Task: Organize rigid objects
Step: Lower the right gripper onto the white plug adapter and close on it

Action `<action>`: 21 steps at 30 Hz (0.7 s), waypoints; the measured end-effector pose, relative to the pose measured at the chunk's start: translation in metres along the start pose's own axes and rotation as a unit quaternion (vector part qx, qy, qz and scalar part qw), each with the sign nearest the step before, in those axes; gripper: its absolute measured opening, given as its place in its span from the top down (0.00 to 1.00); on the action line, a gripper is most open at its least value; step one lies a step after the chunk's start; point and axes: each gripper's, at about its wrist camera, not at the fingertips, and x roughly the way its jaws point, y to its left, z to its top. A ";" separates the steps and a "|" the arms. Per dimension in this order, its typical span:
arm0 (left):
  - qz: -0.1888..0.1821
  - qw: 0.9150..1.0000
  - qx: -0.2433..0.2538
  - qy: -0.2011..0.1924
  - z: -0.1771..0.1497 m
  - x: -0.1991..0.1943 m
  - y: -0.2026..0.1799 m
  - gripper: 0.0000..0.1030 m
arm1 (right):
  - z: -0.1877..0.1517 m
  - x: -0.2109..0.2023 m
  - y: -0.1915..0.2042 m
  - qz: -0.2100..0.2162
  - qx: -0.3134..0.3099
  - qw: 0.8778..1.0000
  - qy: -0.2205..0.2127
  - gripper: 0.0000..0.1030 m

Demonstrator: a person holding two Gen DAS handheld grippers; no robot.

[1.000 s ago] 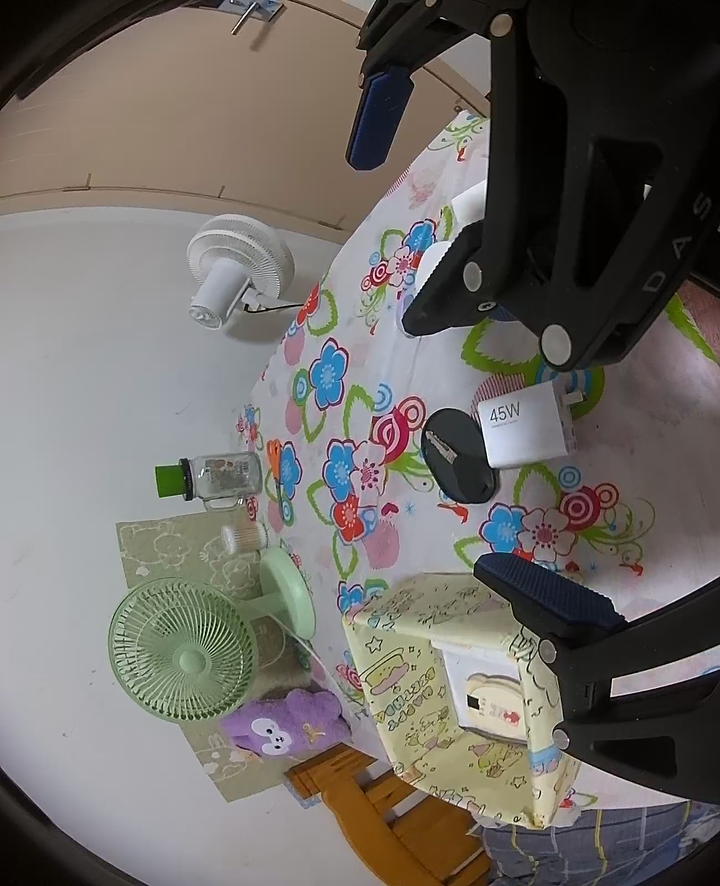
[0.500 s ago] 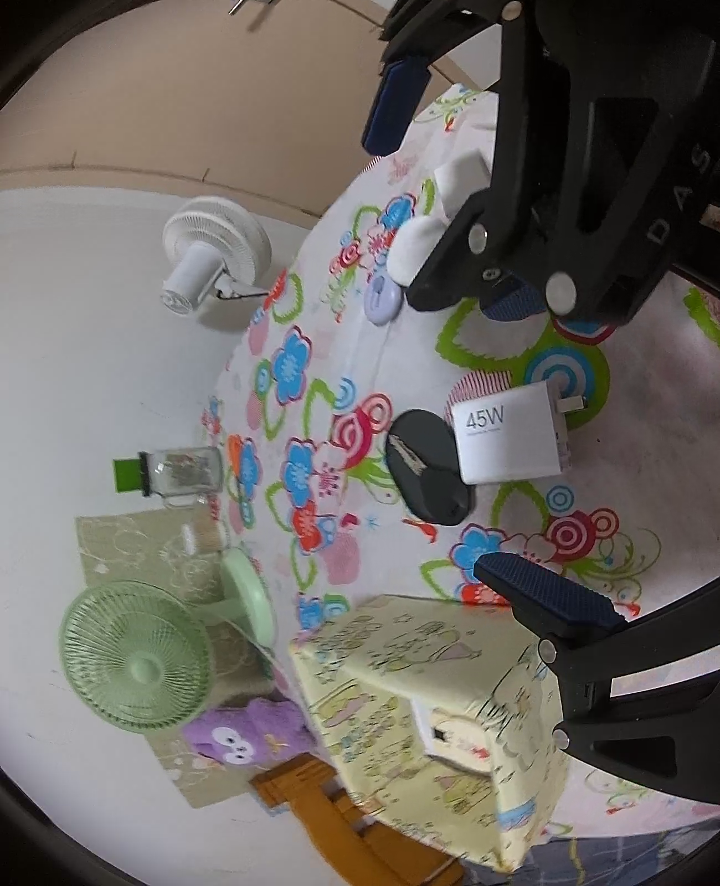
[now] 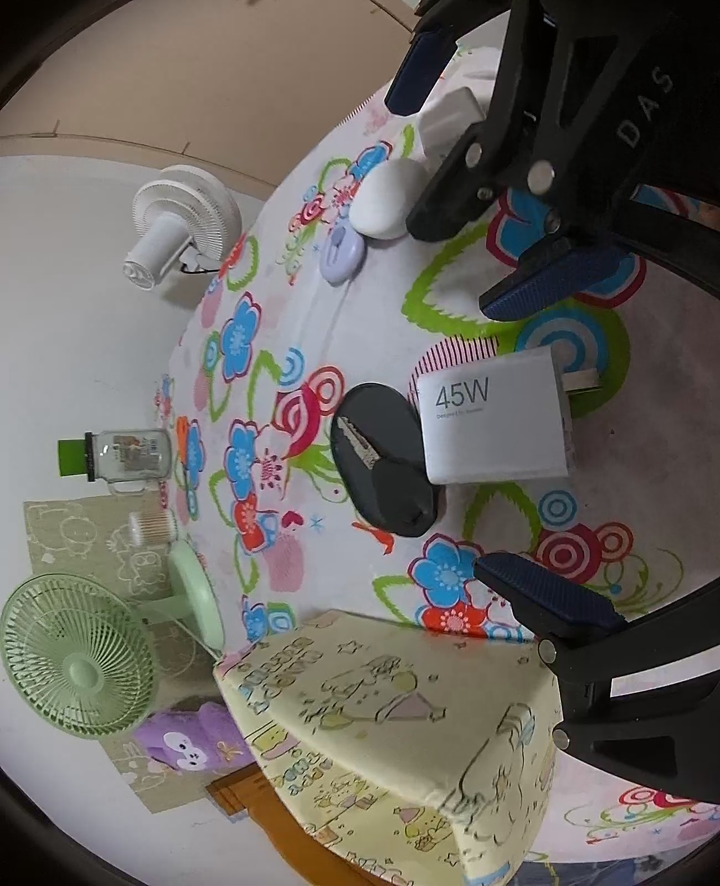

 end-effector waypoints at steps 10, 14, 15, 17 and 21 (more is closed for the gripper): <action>0.002 1.000 0.004 0.017 0.001 0.019 -0.007 0.23 | -0.003 0.015 -0.014 -0.032 -0.006 0.999 -0.002 0.12; 0.001 1.000 0.006 0.010 0.003 0.020 -0.010 0.28 | -0.002 0.017 -0.019 -0.034 0.000 0.999 0.002 0.12; 0.000 1.000 0.006 0.009 0.003 0.020 -0.011 0.29 | -0.002 0.017 -0.021 -0.035 0.003 0.999 0.003 0.12; -0.003 1.000 0.006 0.008 0.003 0.019 -0.013 0.35 | -0.002 0.018 -0.025 -0.038 0.008 0.999 0.004 0.12; 0.000 1.000 0.007 0.005 0.002 0.019 -0.015 0.37 | -0.005 0.020 -0.032 -0.041 0.017 0.999 0.010 0.12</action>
